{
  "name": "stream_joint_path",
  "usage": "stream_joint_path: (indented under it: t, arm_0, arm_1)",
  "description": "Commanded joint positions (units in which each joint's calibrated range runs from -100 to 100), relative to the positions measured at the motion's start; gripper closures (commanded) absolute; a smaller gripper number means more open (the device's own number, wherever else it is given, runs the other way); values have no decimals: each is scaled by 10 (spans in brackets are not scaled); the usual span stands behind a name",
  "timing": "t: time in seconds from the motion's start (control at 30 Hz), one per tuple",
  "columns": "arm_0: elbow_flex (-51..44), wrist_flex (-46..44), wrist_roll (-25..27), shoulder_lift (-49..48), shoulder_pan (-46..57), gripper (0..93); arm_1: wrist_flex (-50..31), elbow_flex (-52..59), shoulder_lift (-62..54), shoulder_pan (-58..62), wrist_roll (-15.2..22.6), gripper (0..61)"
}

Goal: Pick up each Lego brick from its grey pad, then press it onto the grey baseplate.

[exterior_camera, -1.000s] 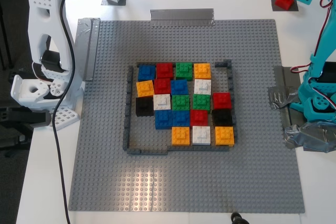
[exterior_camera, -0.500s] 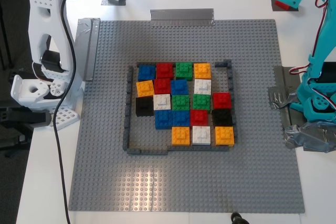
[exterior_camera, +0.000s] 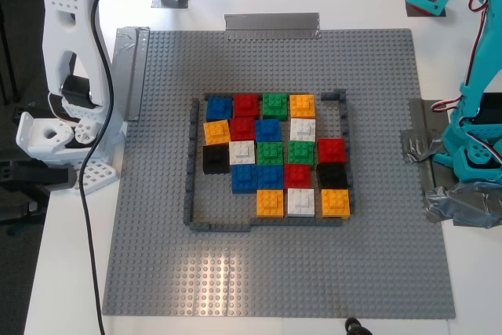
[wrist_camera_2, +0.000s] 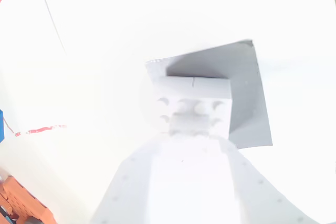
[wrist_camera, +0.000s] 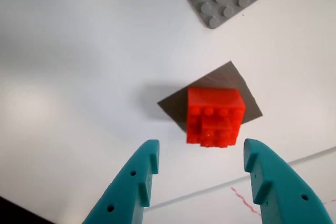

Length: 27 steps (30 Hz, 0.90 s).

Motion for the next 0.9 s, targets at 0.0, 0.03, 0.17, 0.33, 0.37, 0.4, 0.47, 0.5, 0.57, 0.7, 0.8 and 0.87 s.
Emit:
stream_joint_path:
  t: [0.0, 0.03, 0.17, 0.33, 0.37, 0.4, 0.47, 0.5, 0.57, 0.7, 0.8, 0.87]
  arm_0:
    - [-1, -30, -18, -3, 6, 737]
    - [5, -43, -20, -3, 6, 736]
    - [26, -96, -23, 12, 7, 736]
    - [26, -97, -24, 17, 8, 738]
    - [26, -99, -24, 17, 8, 738]
    - [26, -100, -24, 17, 8, 738]
    - [26, -101, -24, 18, 8, 738]
    - [26, -101, -24, 21, 8, 738]
    - [26, -102, -24, 25, 8, 738]
    - [26, -102, -24, 28, 8, 739]
    - [26, -110, -24, 34, 8, 739]
    - [26, -122, -24, 36, 8, 739]
  arm_1:
    - [5, -24, -49, 16, 3, 577]
    - [6, -22, -53, 18, 3, 577]
    - [12, -15, -79, 21, -1, 599]
    - [24, 1, -113, 26, -6, 610]
    - [24, 4, -122, 27, -6, 610]
    - [24, 6, -130, 28, -6, 611]
    - [25, 7, -145, 29, -6, 611]
    - [28, 7, -153, 29, -5, 611]
    - [32, 7, -170, 29, -5, 611]
    - [47, 11, -203, 32, -7, 611]
    - [57, 39, -238, 39, -10, 611]
    - [65, 64, -264, 48, -16, 611]
